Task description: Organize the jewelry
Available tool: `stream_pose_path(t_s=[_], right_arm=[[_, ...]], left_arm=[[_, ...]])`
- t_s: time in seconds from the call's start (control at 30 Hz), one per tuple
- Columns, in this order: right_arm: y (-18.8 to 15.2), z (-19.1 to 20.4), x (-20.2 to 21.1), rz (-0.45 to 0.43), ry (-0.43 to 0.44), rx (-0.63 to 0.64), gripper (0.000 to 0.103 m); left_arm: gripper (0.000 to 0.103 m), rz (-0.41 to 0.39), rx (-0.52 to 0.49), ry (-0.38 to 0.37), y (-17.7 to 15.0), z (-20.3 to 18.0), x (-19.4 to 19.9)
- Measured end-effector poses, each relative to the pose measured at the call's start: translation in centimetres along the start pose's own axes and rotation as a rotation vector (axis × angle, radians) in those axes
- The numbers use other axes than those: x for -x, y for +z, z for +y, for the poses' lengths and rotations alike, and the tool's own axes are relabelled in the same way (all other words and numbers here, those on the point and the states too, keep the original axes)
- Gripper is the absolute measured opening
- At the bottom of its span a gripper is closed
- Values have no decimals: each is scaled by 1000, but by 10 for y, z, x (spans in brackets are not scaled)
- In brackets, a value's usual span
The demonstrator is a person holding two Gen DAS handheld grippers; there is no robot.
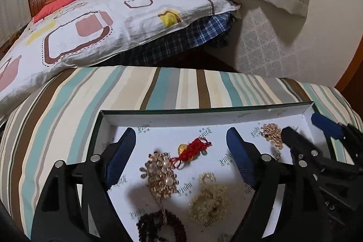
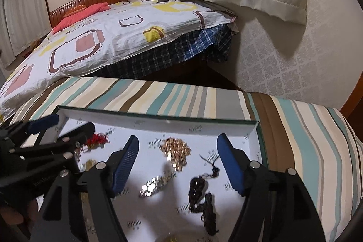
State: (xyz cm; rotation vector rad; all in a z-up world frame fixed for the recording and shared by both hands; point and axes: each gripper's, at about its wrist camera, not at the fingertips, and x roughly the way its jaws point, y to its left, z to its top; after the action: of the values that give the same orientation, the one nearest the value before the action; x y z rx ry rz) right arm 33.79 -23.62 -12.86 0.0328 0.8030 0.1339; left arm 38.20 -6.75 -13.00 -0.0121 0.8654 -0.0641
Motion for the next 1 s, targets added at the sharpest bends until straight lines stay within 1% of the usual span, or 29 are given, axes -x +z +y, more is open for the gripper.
stream_pose_path(t_s=[0.07, 0.27, 0.43, 0.63, 0.8, 0.9, 1.0], right_arm=[[-6, -3, 6, -8, 5, -12, 72], [-24, -8, 37, -49, -6, -36, 77], [-46, -8, 65, -70, -8, -54, 78], [-74, -4, 97, -84, -20, -57, 79], [-89, 0, 133, -124, -19, -67, 79], [-95, 3, 157, -158, -23, -63, 81], [-103, 7, 180, -186, -24, -56, 82]], left_arm=[[87, -4, -6, 7, -6, 0, 7], [90, -46, -14, 25, -31, 1, 39], [92, -86, -9, 30, -59, 4, 77], [94, -110, 11, 11, -86, 5, 119], [95, -146, 33, 7, -106, 7, 157], [98, -175, 24, 19, -116, 5, 185], [99, -197, 20, 23, -125, 3, 209]])
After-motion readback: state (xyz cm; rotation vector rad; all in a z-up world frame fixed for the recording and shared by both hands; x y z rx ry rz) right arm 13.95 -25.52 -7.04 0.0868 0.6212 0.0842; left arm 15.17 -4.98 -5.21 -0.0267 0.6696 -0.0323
